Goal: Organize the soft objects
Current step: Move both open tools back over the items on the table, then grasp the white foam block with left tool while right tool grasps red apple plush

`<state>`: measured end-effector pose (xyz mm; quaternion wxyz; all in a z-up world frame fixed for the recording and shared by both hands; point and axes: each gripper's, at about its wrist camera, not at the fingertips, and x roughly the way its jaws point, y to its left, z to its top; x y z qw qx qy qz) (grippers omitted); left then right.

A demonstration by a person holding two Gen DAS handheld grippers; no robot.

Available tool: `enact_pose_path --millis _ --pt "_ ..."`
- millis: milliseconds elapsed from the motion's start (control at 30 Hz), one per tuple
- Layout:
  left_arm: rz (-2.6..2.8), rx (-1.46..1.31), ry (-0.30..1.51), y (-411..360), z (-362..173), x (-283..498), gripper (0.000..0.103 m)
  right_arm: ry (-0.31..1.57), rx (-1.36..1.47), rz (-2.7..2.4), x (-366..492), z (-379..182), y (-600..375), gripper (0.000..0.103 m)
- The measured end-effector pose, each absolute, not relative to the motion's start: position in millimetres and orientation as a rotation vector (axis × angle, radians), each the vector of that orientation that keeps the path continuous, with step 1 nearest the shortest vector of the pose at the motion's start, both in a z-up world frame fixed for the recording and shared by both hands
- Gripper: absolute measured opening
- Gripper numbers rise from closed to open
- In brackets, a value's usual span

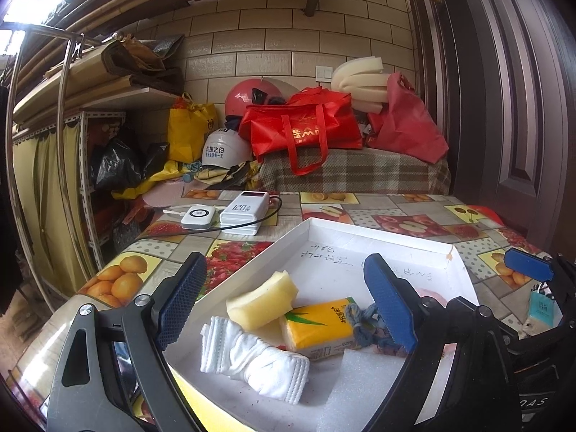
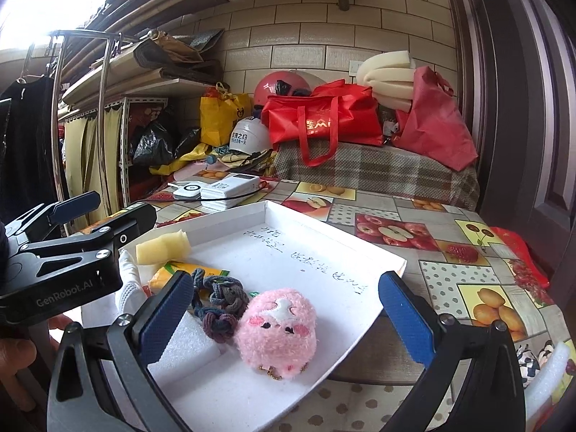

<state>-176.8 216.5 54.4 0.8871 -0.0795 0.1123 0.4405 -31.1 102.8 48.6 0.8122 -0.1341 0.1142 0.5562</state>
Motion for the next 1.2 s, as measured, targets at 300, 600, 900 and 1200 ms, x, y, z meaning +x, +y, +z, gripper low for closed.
enact_pose_path --millis 300,600,900,1200 --pt "0.845 -0.179 0.234 190.0 54.2 -171.2 0.09 0.264 -0.275 1.208 -38.0 47.4 67.8 0.102" --pt "0.8 -0.145 0.269 173.5 53.0 -160.8 0.09 0.285 -0.185 1.23 -29.1 49.6 28.8 0.103" --pt "0.754 -0.077 0.321 155.2 51.8 -143.8 0.09 0.272 -0.02 1.164 -4.4 58.4 -21.7 0.103" --pt "0.6 -0.068 0.347 138.0 50.7 -129.1 0.09 0.195 -0.013 0.924 42.1 66.1 -114.1 0.103"
